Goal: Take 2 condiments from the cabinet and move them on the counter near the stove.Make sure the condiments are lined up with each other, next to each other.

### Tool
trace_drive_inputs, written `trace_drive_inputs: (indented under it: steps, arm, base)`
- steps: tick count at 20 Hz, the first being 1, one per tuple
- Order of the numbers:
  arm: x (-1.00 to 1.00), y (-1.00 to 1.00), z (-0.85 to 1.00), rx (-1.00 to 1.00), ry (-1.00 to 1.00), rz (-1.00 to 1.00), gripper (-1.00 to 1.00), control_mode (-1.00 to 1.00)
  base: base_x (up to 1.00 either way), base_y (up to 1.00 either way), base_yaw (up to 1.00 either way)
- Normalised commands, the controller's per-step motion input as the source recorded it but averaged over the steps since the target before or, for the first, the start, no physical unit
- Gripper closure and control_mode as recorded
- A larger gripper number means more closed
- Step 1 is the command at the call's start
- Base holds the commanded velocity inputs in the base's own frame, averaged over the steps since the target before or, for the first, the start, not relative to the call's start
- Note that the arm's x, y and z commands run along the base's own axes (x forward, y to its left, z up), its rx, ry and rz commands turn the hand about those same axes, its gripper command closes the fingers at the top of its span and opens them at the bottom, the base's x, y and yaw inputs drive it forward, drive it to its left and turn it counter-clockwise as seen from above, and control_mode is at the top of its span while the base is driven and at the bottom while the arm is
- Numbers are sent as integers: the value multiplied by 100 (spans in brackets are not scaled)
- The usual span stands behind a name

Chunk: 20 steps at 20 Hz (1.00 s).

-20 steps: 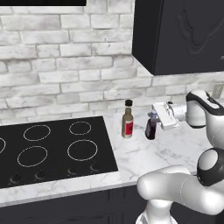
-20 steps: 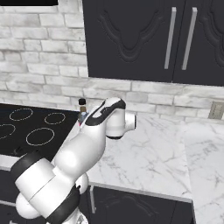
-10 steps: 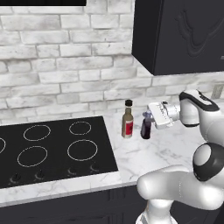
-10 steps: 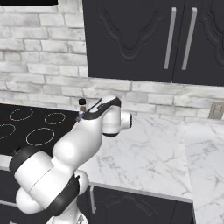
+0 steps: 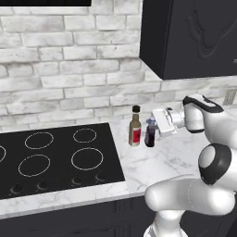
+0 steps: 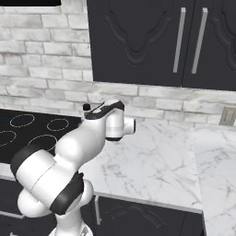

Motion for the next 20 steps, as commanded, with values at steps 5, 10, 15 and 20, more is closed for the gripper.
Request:
trace_drive_inputs:
  steps: [5, 10, 15, 20]
  arm:
    - [8, 8, -9, 0, 0, -1, 100, -100]
    - [3, 5, -8, 0, 0, -9, 100, -100]
    - [11, 2, -6, 0, 0, -12, 100, -100]
    - [16, 1, -7, 0, 0, -11, 100, -100]
  base:
    - [0, 0, 0]
    - [0, 0, 0]
    - [0, 0, 0]
    - [0, 0, 0]
